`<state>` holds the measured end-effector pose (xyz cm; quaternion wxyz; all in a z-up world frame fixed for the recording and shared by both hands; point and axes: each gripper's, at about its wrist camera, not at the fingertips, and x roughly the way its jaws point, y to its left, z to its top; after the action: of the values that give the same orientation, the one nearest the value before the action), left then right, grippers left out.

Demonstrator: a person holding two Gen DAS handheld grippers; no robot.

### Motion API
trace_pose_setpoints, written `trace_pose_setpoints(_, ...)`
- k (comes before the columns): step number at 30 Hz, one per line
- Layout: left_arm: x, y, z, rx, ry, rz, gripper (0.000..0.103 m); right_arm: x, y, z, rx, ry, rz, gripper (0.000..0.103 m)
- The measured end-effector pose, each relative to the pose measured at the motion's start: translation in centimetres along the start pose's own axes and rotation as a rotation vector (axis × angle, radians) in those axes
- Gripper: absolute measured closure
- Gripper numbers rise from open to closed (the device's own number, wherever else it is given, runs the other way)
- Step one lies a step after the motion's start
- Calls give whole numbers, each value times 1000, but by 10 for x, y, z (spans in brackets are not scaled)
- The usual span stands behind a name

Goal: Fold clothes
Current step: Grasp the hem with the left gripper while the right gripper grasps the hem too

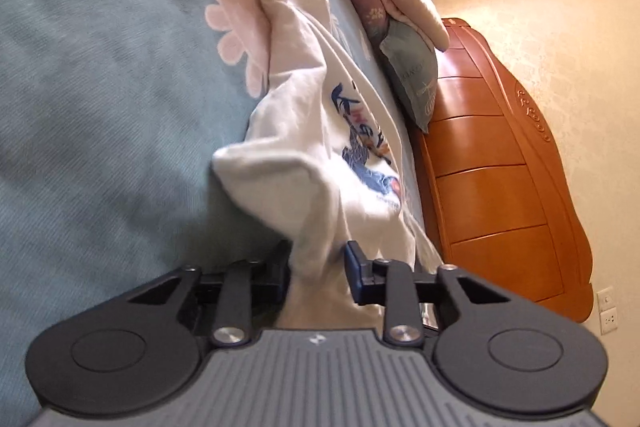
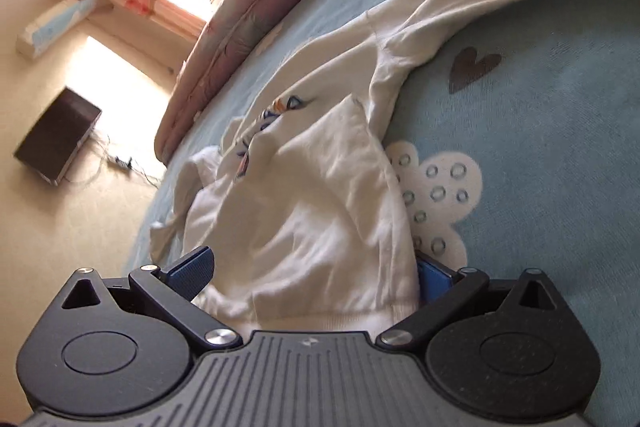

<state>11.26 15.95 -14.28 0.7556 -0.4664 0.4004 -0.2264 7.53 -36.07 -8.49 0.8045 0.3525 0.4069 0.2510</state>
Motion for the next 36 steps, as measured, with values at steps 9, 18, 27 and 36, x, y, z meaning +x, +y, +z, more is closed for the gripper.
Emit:
trace_pose_setpoints(9, -6, 16, -15, -23, 33, -18, 93, -1, -2, -6, -46, 41, 44, 0)
trace_pose_setpoints(18, -3, 13, -15, 17, 40, -9, 93, -5, -28, 0, -5, -6, 23, 35)
trace_pose_setpoints(27, 2, 4, -12, 11, 23, 45, 93, -4, -36, 1, 40, -44, -37, 94)
trace_pose_setpoints(36, -43, -56, -16, 135, -5, 11, 100, -33, 3, -5, 41, -61, -3, 91)
